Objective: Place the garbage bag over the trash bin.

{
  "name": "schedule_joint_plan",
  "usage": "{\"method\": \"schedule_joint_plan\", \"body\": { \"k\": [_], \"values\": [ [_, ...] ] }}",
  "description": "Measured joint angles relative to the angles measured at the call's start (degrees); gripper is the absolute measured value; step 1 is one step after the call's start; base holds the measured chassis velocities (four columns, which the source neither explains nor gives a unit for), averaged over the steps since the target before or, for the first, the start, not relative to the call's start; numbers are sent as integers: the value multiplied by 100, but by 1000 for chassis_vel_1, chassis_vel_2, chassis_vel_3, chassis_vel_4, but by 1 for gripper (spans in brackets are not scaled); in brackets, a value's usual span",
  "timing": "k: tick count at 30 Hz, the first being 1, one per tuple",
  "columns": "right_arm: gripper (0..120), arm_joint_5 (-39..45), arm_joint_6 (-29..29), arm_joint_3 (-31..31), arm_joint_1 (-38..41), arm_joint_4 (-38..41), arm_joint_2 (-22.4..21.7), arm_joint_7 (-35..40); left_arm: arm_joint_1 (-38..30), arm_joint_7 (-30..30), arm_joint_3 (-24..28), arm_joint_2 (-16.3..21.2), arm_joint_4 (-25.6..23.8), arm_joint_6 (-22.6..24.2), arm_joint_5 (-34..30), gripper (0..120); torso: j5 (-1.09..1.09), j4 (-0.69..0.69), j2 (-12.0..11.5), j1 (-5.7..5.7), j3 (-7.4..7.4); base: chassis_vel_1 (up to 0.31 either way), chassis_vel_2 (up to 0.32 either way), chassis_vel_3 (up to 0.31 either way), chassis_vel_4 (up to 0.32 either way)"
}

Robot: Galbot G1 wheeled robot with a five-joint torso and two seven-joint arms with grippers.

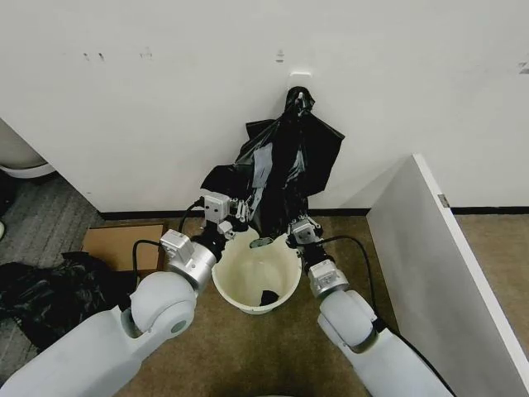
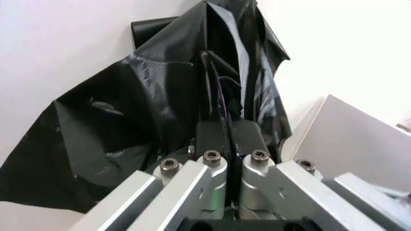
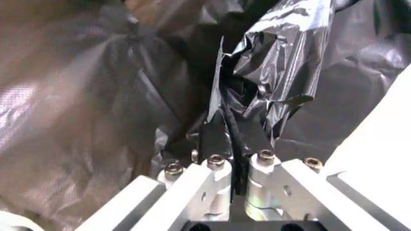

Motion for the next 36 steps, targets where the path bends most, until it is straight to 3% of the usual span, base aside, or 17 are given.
{"method": "schedule_joint_plan", "body": {
  "k": [11, 20, 25, 29, 31, 36],
  "values": [
    [0, 1743, 153, 433, -428, 754, -162, -31, 323, 0, -346, 72, -156, -34, -9, 0, 0, -1, 0, 0, 0, 0, 0, 0, 0],
    [2, 1372, 204, 427, -573, 780, -175, -144, 427, -3, -398, 75, -246, -46, -10, 0, 0, -1, 1, 0, 0, 0, 0, 0, 0],
    [16, 1269, 149, 318, -525, 724, -120, -207, 452, -3, -414, 104, -303, -46, -9, 0, 0, 0, 1, 0, 0, 0, 0, 0, 0],
    [35, 1165, 94, 206, -400, 637, -84, -247, 522, -3, -458, 151, -374, -42, -9, 0, 0, 0, 1, 0, 0, 0, 0, 0, 0],
    [38, 1116, 90, 179, -375, 616, -71, -254, 537, -3, -466, 165, -384, -41, -9, 0, 0, 0, 1, 0, 0, 0, 0, 0, 0],
    [60, 696, 84, -31, -246, 475, 53, -264, 579, -1, -492, 181, -411, -41, -5, 0, 0, 0, 1, 0, 0, 0, 0, 0, 0]
  ]
}}
